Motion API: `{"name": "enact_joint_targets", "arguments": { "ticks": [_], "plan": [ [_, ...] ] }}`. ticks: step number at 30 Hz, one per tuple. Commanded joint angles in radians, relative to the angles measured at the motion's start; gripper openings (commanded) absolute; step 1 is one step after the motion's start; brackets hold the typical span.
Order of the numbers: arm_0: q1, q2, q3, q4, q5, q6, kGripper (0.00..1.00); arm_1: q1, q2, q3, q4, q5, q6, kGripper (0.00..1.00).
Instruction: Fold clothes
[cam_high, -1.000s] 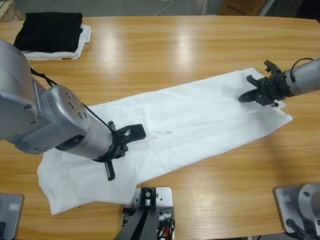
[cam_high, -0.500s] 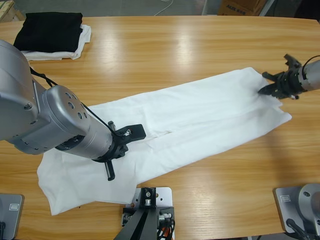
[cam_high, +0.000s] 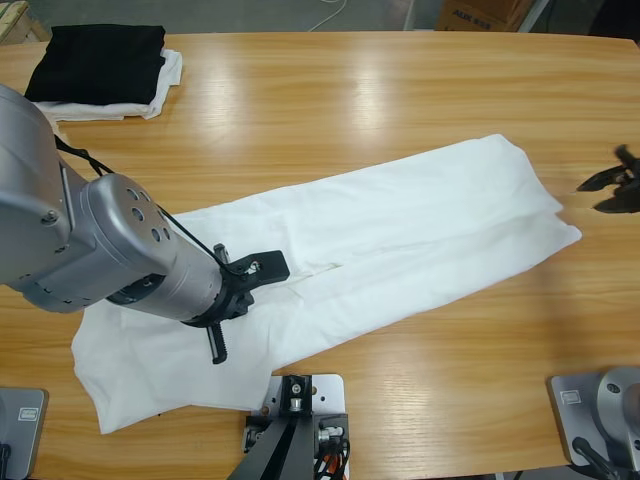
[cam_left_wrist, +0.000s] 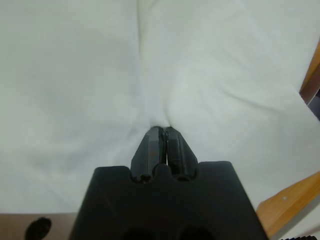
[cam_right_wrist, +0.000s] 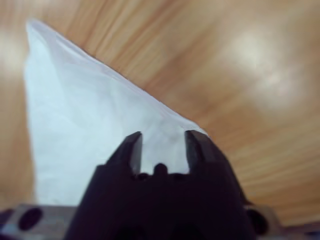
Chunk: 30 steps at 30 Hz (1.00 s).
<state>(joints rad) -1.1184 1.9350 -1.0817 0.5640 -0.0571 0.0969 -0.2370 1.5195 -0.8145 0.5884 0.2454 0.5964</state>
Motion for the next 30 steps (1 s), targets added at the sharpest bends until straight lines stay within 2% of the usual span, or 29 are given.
{"name": "enact_joint_targets", "arguments": {
  "ticks": [1,5,8,11,13,18,26,30],
  "plan": [
    [-0.014,0.061,0.074,-0.004,0.013,-0.003,0.0,0.003,-0.098,0.061,-0.091,0.166,-0.054,0.0],
    [-0.014,0.071,0.067,-0.01,0.013,-0.003,0.0,0.119,-0.074,0.164,-0.14,0.204,-0.047,0.0],
    [-0.014,0.074,0.058,-0.01,0.014,-0.005,0.0,0.224,-0.075,0.201,-0.151,0.156,0.025,0.0],
    [-0.014,0.074,0.056,-0.01,0.014,-0.006,0.0,0.271,-0.082,0.217,-0.151,0.117,0.067,0.0],
    [-0.014,0.074,0.057,-0.009,0.015,-0.006,0.0,0.272,-0.056,0.216,-0.151,0.093,0.079,0.0],
    [-0.014,0.063,0.062,-0.007,0.016,-0.006,0.0,0.232,0.016,0.195,-0.159,-0.04,0.059,0.0],
    [-0.014,0.063,0.062,-0.009,0.017,-0.006,0.0,0.161,0.079,0.19,-0.159,-0.081,0.045,0.0],
    [-0.014,0.063,0.067,-0.009,0.017,-0.006,0.0,0.097,0.055,0.178,-0.059,-0.207,0.089,0.0]
  ]
}}
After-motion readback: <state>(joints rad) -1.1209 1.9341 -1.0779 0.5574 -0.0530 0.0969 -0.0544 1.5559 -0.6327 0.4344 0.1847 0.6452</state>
